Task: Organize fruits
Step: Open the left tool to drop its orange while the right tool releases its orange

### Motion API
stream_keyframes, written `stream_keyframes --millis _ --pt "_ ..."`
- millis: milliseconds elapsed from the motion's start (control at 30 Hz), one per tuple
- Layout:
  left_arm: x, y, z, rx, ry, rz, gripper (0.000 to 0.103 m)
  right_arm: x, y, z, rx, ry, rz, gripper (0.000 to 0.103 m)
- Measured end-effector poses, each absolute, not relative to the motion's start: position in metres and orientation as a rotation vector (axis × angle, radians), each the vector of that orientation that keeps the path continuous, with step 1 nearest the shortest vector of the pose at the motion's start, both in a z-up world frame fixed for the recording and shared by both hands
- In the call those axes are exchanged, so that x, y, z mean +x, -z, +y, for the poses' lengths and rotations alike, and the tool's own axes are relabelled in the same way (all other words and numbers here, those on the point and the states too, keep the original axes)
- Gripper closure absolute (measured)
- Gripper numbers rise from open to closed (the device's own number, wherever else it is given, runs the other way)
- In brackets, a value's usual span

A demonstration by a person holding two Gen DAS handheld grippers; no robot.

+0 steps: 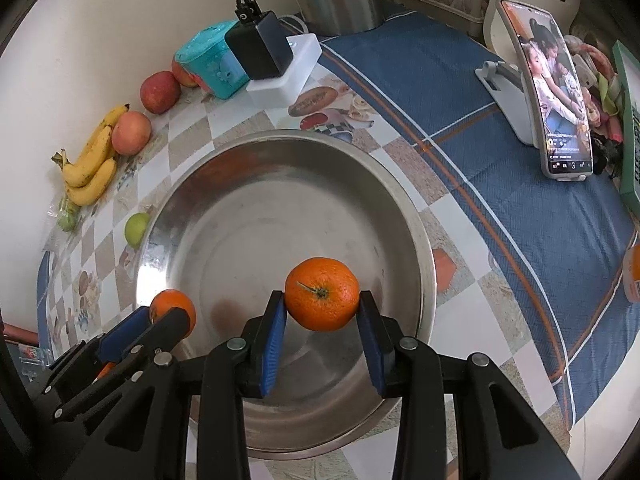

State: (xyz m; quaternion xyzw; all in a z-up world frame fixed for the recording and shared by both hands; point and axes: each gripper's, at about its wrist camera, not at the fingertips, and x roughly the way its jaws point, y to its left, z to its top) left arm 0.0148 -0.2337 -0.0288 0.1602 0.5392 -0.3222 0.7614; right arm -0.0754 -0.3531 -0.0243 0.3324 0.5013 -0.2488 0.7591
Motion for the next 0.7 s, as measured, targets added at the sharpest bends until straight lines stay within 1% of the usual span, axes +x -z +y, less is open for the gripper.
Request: stream_keyframes --millis 700 --pt "0.0159 0.0301 -0.2324 0.356 0.687 1.177 0.065 -0.0707 0.0297 -0.3537 0.722 0.547 1.128 0.065"
